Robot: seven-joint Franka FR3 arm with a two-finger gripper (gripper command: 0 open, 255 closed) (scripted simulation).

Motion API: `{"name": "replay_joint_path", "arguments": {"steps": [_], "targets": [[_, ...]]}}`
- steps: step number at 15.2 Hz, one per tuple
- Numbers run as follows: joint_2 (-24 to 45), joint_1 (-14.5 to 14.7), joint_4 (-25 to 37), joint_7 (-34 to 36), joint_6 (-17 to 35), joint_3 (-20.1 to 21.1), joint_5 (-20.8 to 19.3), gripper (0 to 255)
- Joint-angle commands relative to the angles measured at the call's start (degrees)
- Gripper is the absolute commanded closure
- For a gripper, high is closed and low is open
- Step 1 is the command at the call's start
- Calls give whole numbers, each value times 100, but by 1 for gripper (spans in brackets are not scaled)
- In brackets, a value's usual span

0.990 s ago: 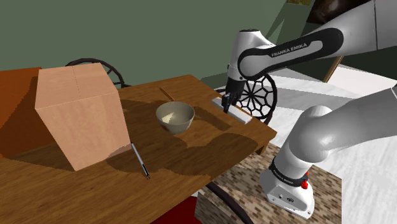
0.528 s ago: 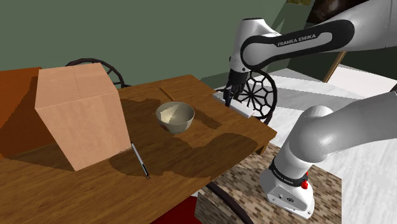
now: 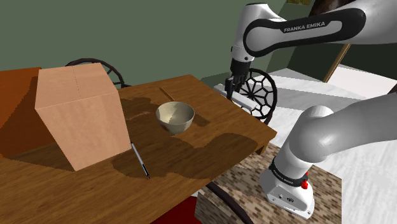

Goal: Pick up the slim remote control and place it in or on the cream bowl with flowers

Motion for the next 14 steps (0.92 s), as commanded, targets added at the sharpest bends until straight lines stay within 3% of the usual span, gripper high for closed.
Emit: {"name": "replay_joint_path", "arguments": {"steps": [1, 6, 14], "targets": [[-32, 2, 154, -9, -186, 9, 10, 255], [-63, 12, 489, -18, -552, 34, 34, 255], [980, 491, 1209, 955, -259, 849, 566, 255]]}}
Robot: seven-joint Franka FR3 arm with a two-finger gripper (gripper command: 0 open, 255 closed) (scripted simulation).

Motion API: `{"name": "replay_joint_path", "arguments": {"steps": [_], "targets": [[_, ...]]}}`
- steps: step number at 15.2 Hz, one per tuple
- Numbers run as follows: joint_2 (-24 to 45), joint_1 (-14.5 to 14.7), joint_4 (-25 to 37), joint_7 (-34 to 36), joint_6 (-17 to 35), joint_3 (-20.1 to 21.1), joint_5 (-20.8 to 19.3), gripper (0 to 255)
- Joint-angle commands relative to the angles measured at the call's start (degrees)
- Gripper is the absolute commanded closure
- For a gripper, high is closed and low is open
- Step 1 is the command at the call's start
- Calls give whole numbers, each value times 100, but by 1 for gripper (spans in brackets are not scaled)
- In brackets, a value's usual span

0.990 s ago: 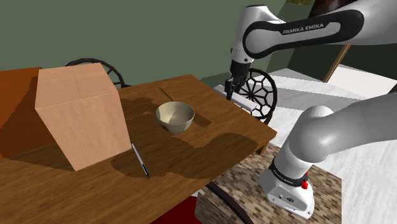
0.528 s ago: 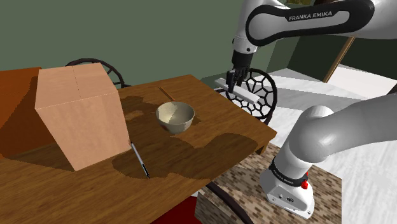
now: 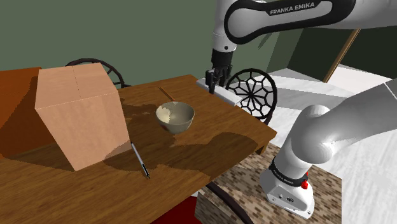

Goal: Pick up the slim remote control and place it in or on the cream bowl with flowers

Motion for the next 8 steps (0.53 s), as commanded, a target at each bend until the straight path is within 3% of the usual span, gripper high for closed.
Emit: {"name": "replay_joint_path", "arguments": {"steps": [1, 8], "targets": [[300, 93, 241, 230, 61, 185, 98, 255], [1427, 345, 1247, 1034, 183, 796, 254, 255]]}}
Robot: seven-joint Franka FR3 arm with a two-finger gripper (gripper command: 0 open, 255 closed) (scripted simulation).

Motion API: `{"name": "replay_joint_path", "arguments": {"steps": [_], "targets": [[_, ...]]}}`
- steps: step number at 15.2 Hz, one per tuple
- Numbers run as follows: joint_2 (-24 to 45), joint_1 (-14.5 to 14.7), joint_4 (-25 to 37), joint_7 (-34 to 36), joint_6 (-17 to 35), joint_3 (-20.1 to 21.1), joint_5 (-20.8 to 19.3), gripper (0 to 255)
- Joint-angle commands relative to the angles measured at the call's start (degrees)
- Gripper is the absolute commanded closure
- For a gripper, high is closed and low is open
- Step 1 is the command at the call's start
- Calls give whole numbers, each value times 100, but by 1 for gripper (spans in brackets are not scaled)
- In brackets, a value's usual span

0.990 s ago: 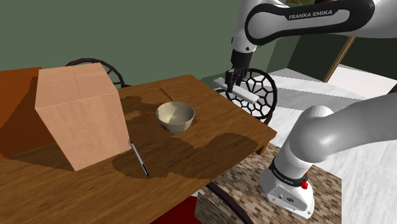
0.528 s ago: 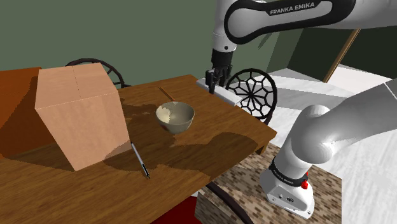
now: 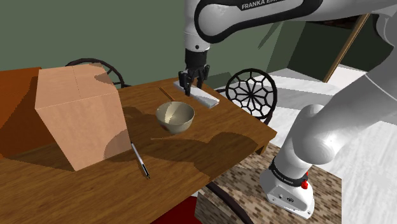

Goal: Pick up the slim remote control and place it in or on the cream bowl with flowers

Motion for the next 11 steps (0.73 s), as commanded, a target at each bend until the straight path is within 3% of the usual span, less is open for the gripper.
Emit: {"name": "replay_joint_path", "arguments": {"steps": [1, 5, 11], "targets": [[378, 65, 364, 255, 16, 179, 8, 255], [1004, 169, 1006, 665, -5, 444, -47, 255], [1091, 174, 628, 684, 458, 461, -60, 255]]}}
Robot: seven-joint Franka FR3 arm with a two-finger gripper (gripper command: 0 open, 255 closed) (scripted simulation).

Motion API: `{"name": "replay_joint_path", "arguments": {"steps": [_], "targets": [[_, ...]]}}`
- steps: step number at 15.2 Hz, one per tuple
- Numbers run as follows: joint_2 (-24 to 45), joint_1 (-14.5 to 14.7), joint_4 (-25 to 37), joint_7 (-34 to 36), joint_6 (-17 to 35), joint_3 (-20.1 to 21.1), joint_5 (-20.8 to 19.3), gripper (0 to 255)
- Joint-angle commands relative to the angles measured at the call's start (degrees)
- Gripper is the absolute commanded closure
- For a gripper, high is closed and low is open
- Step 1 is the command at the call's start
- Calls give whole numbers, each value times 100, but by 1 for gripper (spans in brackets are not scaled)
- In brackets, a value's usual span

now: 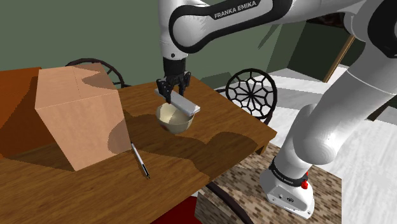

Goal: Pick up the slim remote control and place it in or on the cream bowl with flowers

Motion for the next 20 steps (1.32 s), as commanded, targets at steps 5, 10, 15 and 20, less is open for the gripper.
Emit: {"name": "replay_joint_path", "arguments": {"steps": [5, 10, 15, 20], "targets": [[120, 6, -358, 32, 480, 23, -20, 255], [210, 6, -530, 51, 740, 34, -38, 255], [210, 7, -529, 51, 740, 33, -38, 255], [210, 6, -528, 49, 738, 32, -39, 0]]}}
